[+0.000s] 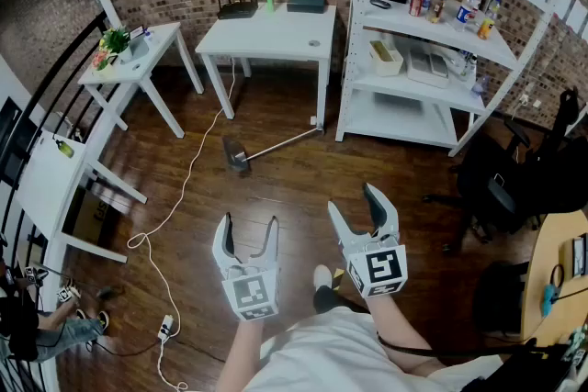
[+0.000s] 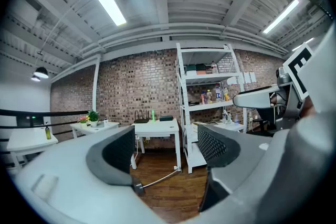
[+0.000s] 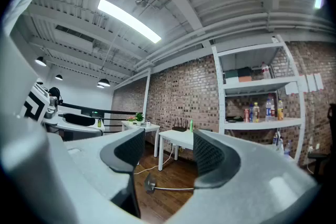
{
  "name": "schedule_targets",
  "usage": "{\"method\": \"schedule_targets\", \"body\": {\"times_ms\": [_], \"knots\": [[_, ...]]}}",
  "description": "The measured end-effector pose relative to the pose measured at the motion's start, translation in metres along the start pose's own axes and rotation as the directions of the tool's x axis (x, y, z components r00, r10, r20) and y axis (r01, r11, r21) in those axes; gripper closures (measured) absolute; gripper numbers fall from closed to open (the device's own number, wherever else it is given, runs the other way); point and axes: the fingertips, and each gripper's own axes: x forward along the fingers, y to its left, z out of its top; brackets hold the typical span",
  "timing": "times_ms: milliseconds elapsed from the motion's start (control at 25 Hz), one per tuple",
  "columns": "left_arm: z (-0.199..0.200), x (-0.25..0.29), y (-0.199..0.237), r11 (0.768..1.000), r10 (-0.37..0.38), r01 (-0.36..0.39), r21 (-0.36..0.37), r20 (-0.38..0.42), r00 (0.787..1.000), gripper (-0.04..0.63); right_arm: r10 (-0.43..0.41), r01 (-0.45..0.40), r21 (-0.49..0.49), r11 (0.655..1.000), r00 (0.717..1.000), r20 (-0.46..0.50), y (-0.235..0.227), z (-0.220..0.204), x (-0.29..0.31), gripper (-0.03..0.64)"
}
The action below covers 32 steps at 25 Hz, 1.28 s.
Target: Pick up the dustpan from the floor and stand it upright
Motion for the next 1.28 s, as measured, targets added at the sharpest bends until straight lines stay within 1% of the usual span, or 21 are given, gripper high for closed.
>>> {"method": "schedule_targets", "body": {"times_ms": [80, 160, 360, 440, 480, 520, 560, 600, 720, 840, 960, 1080, 1160, 1280], "knots": [[0.003, 0.036, 0.006, 1.000, 0.025, -0.025, -0.002, -0.004, 1.000, 0.206, 0.030, -0.030, -0.028, 0.999, 1.000, 0.004, -0.013, 0.006, 0.033, 0.345], [0.003, 0.067, 0.010, 0.999, 0.042, -0.042, -0.005, -0.017, 0.999, 0.204, 0.057, -0.057, -0.033, 0.998, 0.998, -0.002, -0.026, 0.007, 0.059, 0.345], [-0.018, 0.112, 0.005, 0.999, 0.025, -0.029, -0.041, -0.090, 0.996, 0.204, 0.080, -0.078, 0.029, 0.997, 0.995, -0.067, -0.055, -0.023, 0.100, 0.343], [-0.026, 0.128, 0.010, 0.998, 0.030, -0.035, -0.043, -0.116, 0.993, 0.204, 0.077, -0.074, 0.030, 0.997, 0.993, -0.092, -0.064, -0.033, 0.118, 0.337], [-0.029, 0.139, 0.013, 0.998, 0.033, -0.039, -0.045, -0.125, 0.992, 0.204, 0.064, -0.062, 0.021, 0.998, 0.993, -0.102, -0.070, -0.036, 0.128, 0.313], [-0.030, 0.151, 0.016, 0.998, 0.033, -0.040, -0.049, -0.130, 0.991, 0.204, 0.048, -0.047, 0.011, 0.999, 0.993, -0.110, -0.077, -0.040, 0.139, 0.258], [-0.030, 0.165, 0.019, 0.998, 0.029, -0.037, -0.055, -0.129, 0.991, 0.204, 0.037, -0.037, 0.005, 0.999, 0.993, -0.115, -0.082, -0.043, 0.151, 0.222], [-0.030, 0.179, 0.022, 0.998, 0.020, -0.028, -0.064, -0.123, 0.992, 0.204, 0.034, -0.034, 0.003, 0.999, 0.992, -0.122, -0.086, -0.047, 0.163, 0.215], [-0.037, 0.219, 0.033, 0.994, -0.024, 0.014, -0.107, -0.096, 0.995, 0.204, 0.031, -0.031, 0.002, 1.000, 0.988, -0.153, -0.090, -0.059, 0.198, 0.213], [-0.046, 0.266, 0.042, 0.988, -0.077, 0.063, -0.139, -0.099, 0.992, 0.204, 0.026, -0.024, 0.012, 1.000, 0.983, -0.180, -0.099, -0.070, 0.243, 0.213], [-0.047, 0.316, 0.065, 0.988, -0.093, 0.079, -0.134, -0.099, 0.991, 0.202, 0.034, -0.029, 0.025, 0.999, 0.980, -0.196, -0.102, -0.075, 0.300, 0.213], [-0.044, 0.364, 0.094, 0.984, -0.106, 0.092, -0.156, -0.086, 0.991, 0.202, 0.022, -0.018, 0.022, 1.000, 0.978, -0.209, -0.101, -0.075, 0.359, 0.213], [-0.046, 0.390, 0.112, 0.981, -0.121, 0.105, -0.163, -0.090, 0.989, 0.202, 0.016, -0.011, 0.026, 1.000, 0.975, -0.224, -0.096, -0.078, 0.394, 0.213], [-0.047, 0.427, 0.144, 0.982, -0.112, 0.094, -0.164, -0.103, 0.988, 0.202, 0.032, -0.028, 0.022, 0.999, 0.970, -0.240, -0.084, -0.083, 0.443, 0.213]]}}
